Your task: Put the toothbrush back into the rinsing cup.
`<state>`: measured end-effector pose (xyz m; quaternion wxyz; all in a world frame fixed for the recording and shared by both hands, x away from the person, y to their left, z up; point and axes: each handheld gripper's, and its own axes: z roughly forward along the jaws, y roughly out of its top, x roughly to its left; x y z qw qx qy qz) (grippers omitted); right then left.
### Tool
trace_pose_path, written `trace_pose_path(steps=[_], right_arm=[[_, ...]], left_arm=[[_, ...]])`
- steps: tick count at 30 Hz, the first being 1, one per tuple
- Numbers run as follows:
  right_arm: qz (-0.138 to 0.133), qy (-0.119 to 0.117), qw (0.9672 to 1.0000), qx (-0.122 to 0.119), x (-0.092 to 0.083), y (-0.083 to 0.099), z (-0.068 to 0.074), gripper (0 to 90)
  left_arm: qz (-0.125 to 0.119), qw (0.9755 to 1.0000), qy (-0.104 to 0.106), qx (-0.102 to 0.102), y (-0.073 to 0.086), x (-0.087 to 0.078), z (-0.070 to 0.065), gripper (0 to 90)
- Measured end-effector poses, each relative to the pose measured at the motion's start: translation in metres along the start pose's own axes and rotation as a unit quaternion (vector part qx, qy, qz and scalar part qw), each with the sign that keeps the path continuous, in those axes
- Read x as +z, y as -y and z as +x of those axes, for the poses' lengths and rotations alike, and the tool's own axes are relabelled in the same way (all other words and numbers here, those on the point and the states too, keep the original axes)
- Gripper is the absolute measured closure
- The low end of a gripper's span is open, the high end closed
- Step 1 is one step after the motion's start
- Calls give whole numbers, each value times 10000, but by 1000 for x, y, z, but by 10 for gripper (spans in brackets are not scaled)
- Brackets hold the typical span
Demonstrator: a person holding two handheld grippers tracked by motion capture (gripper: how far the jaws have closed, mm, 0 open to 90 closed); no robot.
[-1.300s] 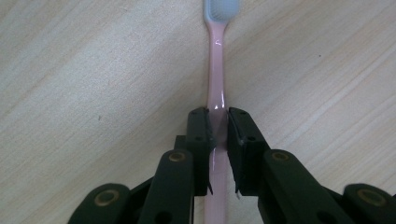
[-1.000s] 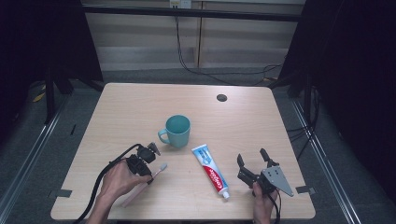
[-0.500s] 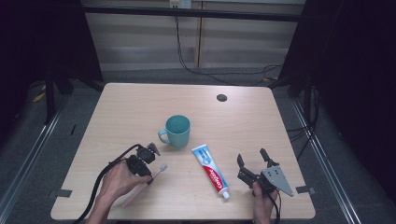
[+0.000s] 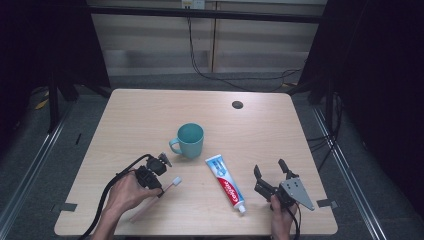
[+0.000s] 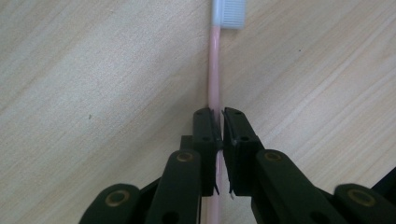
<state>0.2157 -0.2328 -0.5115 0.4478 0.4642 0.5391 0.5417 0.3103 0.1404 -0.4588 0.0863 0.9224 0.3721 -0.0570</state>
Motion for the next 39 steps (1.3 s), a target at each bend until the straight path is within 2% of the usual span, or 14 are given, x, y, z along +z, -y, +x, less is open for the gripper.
trace_pose_path(steps=[5,10,14,17,21,23,25,26,31,34,36,37,38,39], right_arm=[[2,-1,10000,-6,0,0,0,135],[1,0,10000,-1,0,0,0,135],[10,-1,10000,-4,0,0,0,135],[6,1,10000,4,0,0,0,135],[4,0,10000,-2,0,0,0,135],[9,-1,10000,-3,0,0,0,135],[7,-2,10000,-3,0,0,0,135],[4,0,10000,-2,0,0,0,135],[8,-3,10000,-1,0,0,0,135],[7,-2,10000,-2,0,0,0,135],[2,-2,10000,-6,0,0,0,135],[2,-2,10000,-6,0,0,0,135],[7,-1,10000,-2,0,0,0,135],[7,-1,10000,0,0,0,0,135]], left_arm=[[65,10000,-40,49,-1,5,-3,842],[-7,10000,85,7,1,4,0,845],[-214,9994,278,-51,3,1,2,845],[-523,9977,415,-116,5,-5,3,845],[-812,9953,522,-94,8,-14,4,845],[-989,9938,501,-113,9,-17,5,845],[-1030,9932,534,-125,9,-18,5,844],[-1145,9918,556,-125,11,-21,6,844],[-1319,9892,609,-187,14,-27,8,844],[-1613,9842,670,-293,18,-35,10,844],[-1775,9812,707,-278,20,-41,10,844],[-1775,9812,707,-278,20,-41,10,844],[-1951,9775,760,-255,23,-47,12,844],[-2039,9759,741,-230,24,-51,12,844]])
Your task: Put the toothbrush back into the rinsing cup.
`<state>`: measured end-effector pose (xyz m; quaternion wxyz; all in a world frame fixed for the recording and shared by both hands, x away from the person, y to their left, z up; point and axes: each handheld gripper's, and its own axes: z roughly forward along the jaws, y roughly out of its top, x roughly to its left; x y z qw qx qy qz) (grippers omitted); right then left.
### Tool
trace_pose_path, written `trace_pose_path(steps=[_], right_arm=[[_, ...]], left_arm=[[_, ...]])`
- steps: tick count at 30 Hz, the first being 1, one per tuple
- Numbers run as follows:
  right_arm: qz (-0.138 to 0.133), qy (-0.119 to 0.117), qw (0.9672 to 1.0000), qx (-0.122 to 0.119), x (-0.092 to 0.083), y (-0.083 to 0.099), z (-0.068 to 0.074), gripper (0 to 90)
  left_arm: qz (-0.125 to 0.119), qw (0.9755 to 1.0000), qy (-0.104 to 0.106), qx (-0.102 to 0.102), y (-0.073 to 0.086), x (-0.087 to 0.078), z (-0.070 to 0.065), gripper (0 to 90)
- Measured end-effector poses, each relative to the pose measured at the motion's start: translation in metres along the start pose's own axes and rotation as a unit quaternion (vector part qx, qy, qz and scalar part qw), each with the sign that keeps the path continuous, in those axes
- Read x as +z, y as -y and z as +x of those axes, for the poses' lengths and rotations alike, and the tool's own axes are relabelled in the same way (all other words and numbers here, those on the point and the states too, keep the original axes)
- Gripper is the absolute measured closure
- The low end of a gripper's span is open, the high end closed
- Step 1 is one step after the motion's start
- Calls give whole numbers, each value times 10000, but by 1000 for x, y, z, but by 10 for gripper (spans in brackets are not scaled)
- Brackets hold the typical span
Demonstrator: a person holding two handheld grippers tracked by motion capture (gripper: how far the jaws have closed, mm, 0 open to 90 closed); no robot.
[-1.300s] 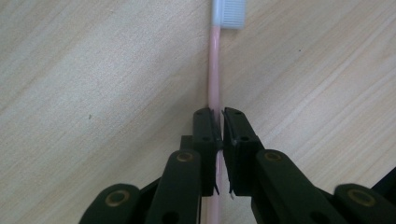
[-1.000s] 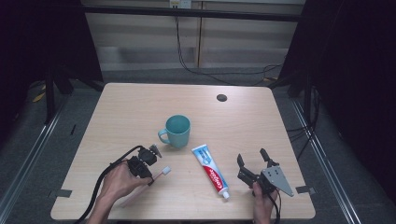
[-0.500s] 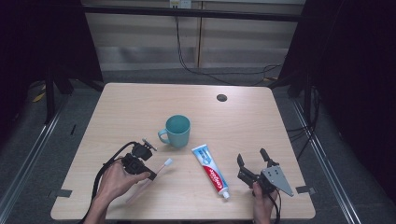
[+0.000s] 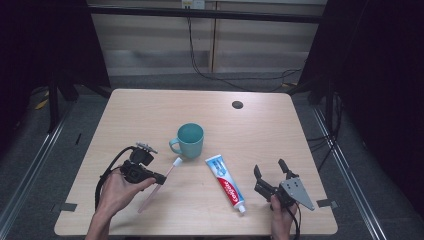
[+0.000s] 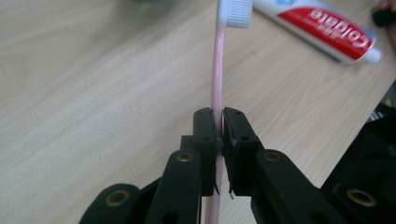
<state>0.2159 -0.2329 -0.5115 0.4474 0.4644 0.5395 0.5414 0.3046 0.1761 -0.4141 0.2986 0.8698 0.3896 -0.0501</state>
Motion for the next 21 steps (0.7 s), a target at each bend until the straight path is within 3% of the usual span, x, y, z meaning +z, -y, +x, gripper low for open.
trace_pose_path(steps=[5,6,9,13,14,15,16,17,21], right_arm=[[1,-2,10000,-3,0,0,0,135],[3,-2,10000,-2,0,0,0,135],[3,-2,10000,-2,0,0,0,135],[4,-2,10000,-3,0,0,0,135],[4,-2,10000,-3,0,0,0,135],[4,-2,10000,-4,0,0,0,135],[2,-2,10000,-4,0,0,0,135],[3,-2,10000,-6,0,0,0,135],[7,-2,10000,4,0,0,0,135]], left_arm=[[-332,9994,21,95,0,-9,0,843],[-547,9984,22,134,1,-12,-1,843],[-881,9959,-16,224,1,-17,-3,843],[-1216,9919,-86,367,2,-24,-3,843],[-1216,9919,-86,367,2,-24,-3,843],[-1391,9893,-148,422,2,-27,-4,843],[-1391,9893,-148,422,2,-27,-4,843],[-1615,9856,-184,465,3,-29,-4,843],[-1942,9790,-193,595,4,-33,-6,843]])
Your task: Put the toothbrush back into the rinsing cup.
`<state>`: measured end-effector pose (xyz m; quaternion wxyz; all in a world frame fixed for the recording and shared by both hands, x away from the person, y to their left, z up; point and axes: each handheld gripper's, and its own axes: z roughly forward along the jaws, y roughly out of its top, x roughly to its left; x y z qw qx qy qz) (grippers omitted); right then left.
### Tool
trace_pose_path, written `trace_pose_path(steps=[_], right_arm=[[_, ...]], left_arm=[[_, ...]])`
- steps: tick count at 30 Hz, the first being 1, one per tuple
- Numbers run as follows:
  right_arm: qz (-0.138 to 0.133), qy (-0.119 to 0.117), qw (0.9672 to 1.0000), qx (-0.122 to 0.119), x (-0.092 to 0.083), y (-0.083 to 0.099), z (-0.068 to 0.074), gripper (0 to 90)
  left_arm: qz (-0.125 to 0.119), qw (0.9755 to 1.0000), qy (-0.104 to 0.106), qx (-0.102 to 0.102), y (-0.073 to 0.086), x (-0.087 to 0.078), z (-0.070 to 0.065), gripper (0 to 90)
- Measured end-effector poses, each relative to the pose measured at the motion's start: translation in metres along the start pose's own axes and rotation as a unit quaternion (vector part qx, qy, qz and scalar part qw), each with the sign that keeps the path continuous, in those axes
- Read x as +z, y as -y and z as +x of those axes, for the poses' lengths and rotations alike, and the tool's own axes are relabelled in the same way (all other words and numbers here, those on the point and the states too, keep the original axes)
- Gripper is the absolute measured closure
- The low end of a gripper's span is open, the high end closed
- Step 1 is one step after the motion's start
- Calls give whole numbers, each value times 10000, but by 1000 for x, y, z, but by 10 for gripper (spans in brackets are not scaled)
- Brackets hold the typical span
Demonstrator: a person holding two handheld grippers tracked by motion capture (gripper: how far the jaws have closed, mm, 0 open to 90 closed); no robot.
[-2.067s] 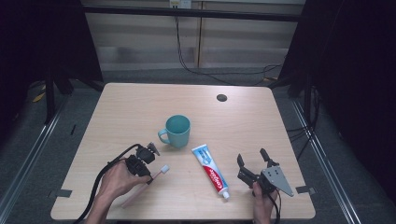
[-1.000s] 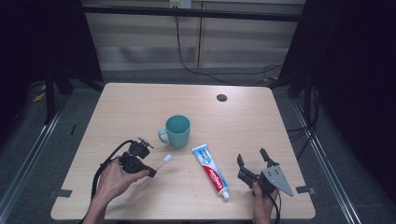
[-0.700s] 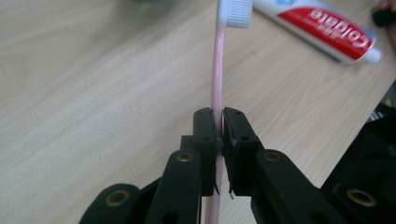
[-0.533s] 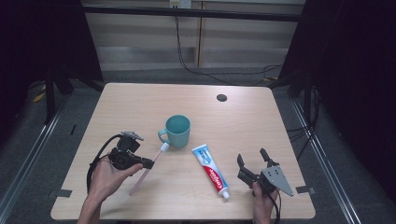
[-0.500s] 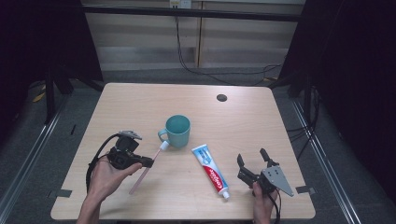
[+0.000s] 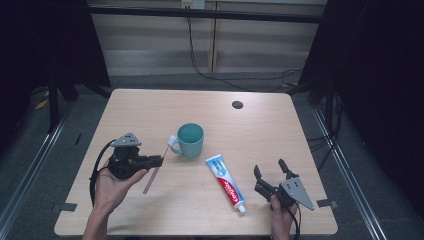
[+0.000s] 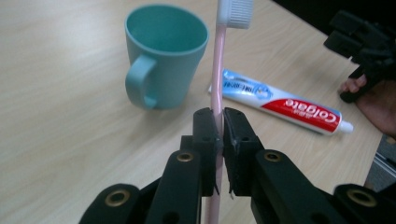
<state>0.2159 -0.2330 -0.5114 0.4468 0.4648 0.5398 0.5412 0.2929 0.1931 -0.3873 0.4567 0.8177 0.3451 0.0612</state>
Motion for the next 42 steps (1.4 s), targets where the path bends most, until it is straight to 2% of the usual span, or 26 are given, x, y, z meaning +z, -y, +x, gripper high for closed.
trace_pose_path(steps=[5,6,7,8,9,10,11,13,16,17,18,19,20,23,24,25,26,28,30,32,33,36,37,39,40,42], right_arm=[[6,-5,10000,-1,0,0,0,135],[6,-5,10000,-1,0,0,0,135],[6,-5,10000,-1,0,0,0,135],[6,-5,10000,-1,0,0,0,135],[2,-8,10000,-4,0,0,0,135],[2,-8,10000,-4,0,0,0,135],[7,-10,10000,2,0,0,0,135],[8,-12,10000,0,0,0,0,135],[5,-10,10000,-2,0,0,0,135],[6,-10,10000,-1,0,0,0,135],[9,-11,10000,-2,0,0,0,135],[8,-12,10000,-3,0,0,0,135],[7,-11,10000,-2,0,0,0,135],[6,-9,10000,-5,0,0,0,135],[6,-10,10000,-4,0,0,0,135],[7,-11,10000,-3,0,0,0,135],[8,-11,10000,-3,0,0,0,135],[4,-10,10000,-3,0,0,0,135],[7,-12,10000,-2,0,0,0,135],[3,-12,10000,-4,0,0,0,135],[6,-12,10000,-1,0,0,0,135],[7,-13,10000,-2,0,0,0,135],[9,-15,10000,-3,0,0,0,135],[-1,-11,10000,-7,0,0,0,135],[-1,-12,10000,-5,0,0,0,135],[1,-12,10000,-6,0,0,0,135]], left_arm=[[-415,9991,-21,83,-2,-4,-1,843],[-415,9991,-21,83,-2,-4,-1,842],[-579,9982,-75,139,-3,-6,-1,842],[-579,9982,-75,139,-3,-6,-1,842],[-736,9971,-140,144,-3,-7,-1,843],[-736,9971,-140,144,-3,-7,-1,843],[-873,9961,-144,70,-3,-9,-1,843],[-988,9950,-133,-29,-2,-11,0,842],[-1222,9923,-201,-82,-1,-14,0,843],[-1222,9923,-201,-82,-1,-14,0,843],[-1356,9905,-221,-61,-1,-16,2,843],[-1356,9905,-221,-61,-1,-16,2,843],[-1507,9883,-243,-28,-1,-17,2,843],[-1615,9864,-305,36,-1,-18,3,843],[-1736,9843,-309,115,-2,-18,4,843],[-1835,9823,-365,96,-2,-18,3,843],[-1846,9818,-444,105,-3,-18,4,843],[-1836,9819,-461,88,-4,-18,4,843],[-1877,9804,-568,165,-7,-15,4,843],[-1917,9801,-474,221,-9,-13,3,843],[-1935,9792,-550,273,-11,-13,1,843],[-2004,9774,-540,396,-13,-10,-4,842],[-2063,9764,-516,377,-15,-8,-5,842],[-2073,9764,-464,389,-16,-7,-4,843],[-2141,9752,-421,376,-18,-5,-4,842],[-2175,9747,-381,352,-20,-4,-4,842]])
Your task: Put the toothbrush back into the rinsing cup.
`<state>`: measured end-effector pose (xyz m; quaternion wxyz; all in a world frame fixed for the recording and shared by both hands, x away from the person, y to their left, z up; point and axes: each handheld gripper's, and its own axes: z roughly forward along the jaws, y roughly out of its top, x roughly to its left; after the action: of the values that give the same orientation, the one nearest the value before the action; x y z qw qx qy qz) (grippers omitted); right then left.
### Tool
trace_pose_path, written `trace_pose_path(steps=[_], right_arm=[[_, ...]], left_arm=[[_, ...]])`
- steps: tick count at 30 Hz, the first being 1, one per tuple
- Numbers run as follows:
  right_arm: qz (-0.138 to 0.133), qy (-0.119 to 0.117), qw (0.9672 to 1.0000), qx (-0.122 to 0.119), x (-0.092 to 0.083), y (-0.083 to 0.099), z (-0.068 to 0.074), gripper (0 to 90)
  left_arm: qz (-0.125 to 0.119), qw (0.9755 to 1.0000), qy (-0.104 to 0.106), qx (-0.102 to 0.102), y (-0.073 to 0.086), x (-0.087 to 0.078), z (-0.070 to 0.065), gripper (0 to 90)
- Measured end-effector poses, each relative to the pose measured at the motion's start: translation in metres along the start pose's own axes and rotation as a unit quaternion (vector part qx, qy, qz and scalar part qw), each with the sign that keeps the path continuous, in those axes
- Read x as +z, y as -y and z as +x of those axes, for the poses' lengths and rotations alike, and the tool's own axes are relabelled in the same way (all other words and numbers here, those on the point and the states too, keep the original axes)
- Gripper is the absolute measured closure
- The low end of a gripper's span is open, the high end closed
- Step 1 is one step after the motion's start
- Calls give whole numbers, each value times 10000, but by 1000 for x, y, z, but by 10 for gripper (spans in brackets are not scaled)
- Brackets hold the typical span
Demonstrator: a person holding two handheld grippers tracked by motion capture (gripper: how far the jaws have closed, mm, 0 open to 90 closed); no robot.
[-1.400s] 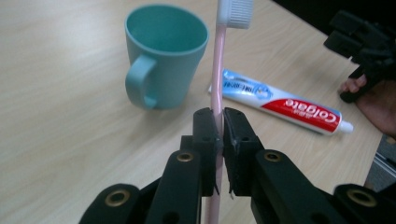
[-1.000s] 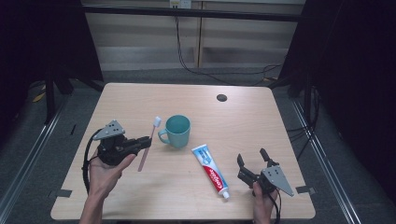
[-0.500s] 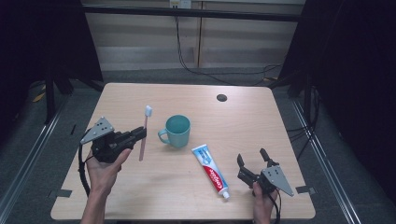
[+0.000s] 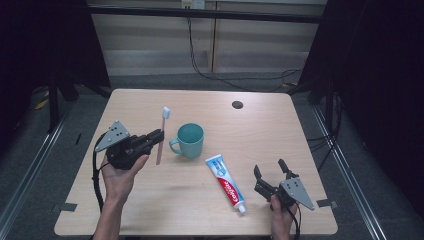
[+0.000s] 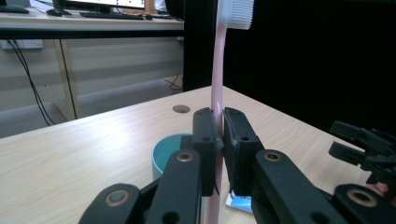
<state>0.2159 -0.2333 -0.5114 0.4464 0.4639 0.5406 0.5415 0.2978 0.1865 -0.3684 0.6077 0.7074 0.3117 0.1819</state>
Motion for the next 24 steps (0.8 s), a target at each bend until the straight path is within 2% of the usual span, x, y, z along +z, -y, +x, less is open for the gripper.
trace_pose_path(steps=[2,4,8,11,16,21,23,24], right_arm=[[0,-3,10000,1,0,0,0,135],[-2,-1,10000,0,0,0,0,135],[-6,-2,10000,0,0,0,0,135],[-4,-5,10000,6,0,0,0,135],[5,-3,10000,3,0,0,0,135],[3,-6,10000,1,0,0,0,135],[4,-8,10000,1,0,0,0,135],[13,-7,10000,1,0,0,0,135]], left_arm=[[-55,10000,42,-28,-2,5,1,842],[-129,9996,134,-199,-3,7,3,842],[-66,9998,98,-137,-5,10,4,842],[-41,9998,59,-201,-7,14,8,842],[-142,9996,112,-204,-10,18,12,842],[-200,9996,143,-166,-18,29,12,842],[-184,9993,228,-235,-21,35,14,842],[-132,9996,157,-201,-22,38,14,842]])
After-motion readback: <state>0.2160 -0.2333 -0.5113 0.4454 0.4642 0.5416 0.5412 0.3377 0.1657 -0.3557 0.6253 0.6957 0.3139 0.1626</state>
